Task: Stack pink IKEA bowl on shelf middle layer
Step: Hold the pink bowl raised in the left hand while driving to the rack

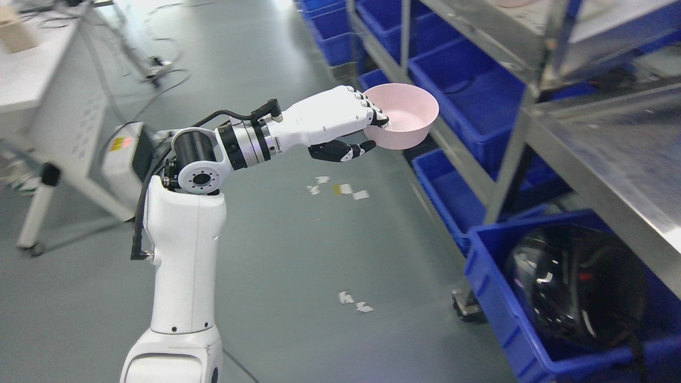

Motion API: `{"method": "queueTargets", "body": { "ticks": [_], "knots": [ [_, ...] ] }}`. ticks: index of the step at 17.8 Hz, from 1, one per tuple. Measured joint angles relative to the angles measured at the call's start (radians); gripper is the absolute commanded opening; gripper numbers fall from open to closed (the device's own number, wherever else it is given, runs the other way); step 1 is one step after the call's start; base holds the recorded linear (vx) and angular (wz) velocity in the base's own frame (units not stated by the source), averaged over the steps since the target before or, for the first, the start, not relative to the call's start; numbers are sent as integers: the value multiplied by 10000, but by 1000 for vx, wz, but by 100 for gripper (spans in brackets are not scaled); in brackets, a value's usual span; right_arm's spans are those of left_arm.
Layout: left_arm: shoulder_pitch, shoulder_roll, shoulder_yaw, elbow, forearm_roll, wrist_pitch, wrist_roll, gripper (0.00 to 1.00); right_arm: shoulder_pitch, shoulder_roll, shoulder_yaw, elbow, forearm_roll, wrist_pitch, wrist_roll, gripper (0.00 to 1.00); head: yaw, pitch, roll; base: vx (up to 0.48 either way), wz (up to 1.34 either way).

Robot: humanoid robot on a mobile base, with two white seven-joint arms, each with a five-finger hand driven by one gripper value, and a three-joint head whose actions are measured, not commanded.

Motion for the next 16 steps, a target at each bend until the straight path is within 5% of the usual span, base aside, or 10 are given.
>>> {"method": "queueTargets", "body": {
  "ticks": [9, 16],
  "knots": [
    [61, 0, -57, -24, 3, 0, 2, 1, -3, 0, 0, 0, 0, 0, -26, 100, 0, 0, 0, 58, 909],
    [67, 0, -77, -37, 6, -1, 83, 1, 0, 0, 0, 0, 0, 0, -14, 100, 0, 0, 0, 279, -32]
  ]
}}
